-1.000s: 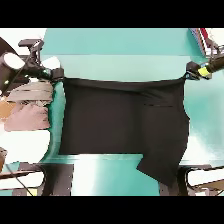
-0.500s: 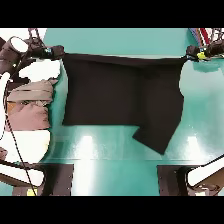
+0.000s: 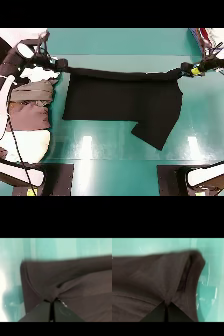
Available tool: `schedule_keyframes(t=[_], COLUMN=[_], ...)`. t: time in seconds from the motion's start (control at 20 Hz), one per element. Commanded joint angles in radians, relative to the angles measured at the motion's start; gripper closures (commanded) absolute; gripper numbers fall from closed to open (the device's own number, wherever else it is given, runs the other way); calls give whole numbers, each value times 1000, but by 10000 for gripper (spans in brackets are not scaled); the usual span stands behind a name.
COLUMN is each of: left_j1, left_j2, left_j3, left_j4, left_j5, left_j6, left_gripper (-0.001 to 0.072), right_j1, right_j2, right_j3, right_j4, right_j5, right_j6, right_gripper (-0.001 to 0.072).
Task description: Fold the shirts.
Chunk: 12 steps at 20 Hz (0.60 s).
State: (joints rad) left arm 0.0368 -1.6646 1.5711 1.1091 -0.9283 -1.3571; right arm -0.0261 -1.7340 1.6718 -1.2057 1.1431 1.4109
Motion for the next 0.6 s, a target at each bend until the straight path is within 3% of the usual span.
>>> schedule_keyframes(t=[0.0, 0.15, 0.2, 0.25, 0.4, 0.55], left_j1=[-1, -1, -1, 2, 45, 113], left_j2=[0, 0, 3, 12, 74, 168], left_j3=[-117, -161, -160, -158, -150, -179], left_j4=[5, 6, 5, 6, 14, 79], left_j5=[50, 45, 44, 35, -66, -262], left_j6=[3, -1, -3, -15, -32, -34], left_gripper=[682, 679, 501, 212, 213, 213], right_j1=[22, 45, 46, 45, 19, -31], right_j2=[10, 10, 10, 10, 48, 187], right_j3=[-101, -111, -102, -81, -37, -124], right_j4=[8, 9, 11, 10, 7, 14], right_j5=[-42, -45, -35, -7, 116, 151], right_j6=[-2, -2, -2, -2, -3, -3], right_gripper=[693, 660, 493, 358, 343, 343])
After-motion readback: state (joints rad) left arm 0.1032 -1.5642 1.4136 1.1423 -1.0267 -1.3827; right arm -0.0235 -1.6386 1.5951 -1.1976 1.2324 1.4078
